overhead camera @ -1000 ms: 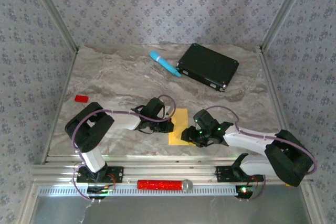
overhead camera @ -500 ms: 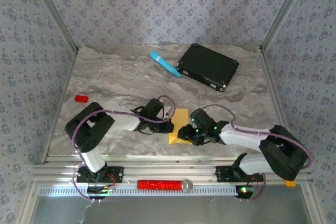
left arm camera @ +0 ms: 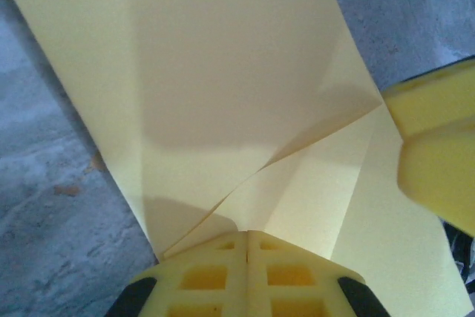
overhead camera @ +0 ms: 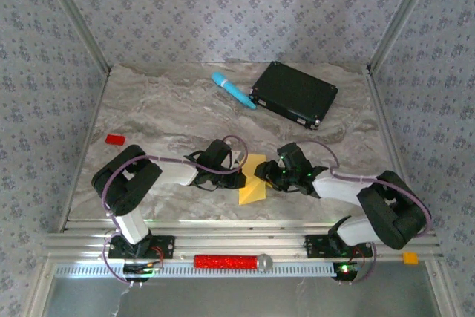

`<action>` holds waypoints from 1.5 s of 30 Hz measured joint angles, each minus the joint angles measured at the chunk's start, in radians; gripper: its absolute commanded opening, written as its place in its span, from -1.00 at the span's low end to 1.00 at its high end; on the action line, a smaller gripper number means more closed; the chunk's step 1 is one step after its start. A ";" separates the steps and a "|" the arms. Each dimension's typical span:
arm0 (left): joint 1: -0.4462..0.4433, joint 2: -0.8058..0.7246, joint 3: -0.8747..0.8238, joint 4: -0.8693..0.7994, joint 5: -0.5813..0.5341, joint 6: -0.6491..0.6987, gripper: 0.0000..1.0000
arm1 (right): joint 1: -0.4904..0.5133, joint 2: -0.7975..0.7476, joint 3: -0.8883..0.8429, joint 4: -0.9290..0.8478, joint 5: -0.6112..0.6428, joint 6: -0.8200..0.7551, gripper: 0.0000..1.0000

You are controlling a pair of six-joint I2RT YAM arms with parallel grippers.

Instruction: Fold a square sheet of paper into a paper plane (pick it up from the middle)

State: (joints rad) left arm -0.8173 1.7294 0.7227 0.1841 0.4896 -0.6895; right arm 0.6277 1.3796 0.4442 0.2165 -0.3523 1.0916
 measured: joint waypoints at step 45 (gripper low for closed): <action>0.180 -0.426 -0.151 -0.066 -0.089 -0.045 -0.87 | 0.056 -0.134 0.334 -0.560 0.266 -0.257 -0.79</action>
State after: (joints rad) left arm -0.6373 1.3033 0.5716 0.1184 0.4007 -0.7349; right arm 0.6838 1.2453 0.7784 -0.3439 -0.0864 0.8349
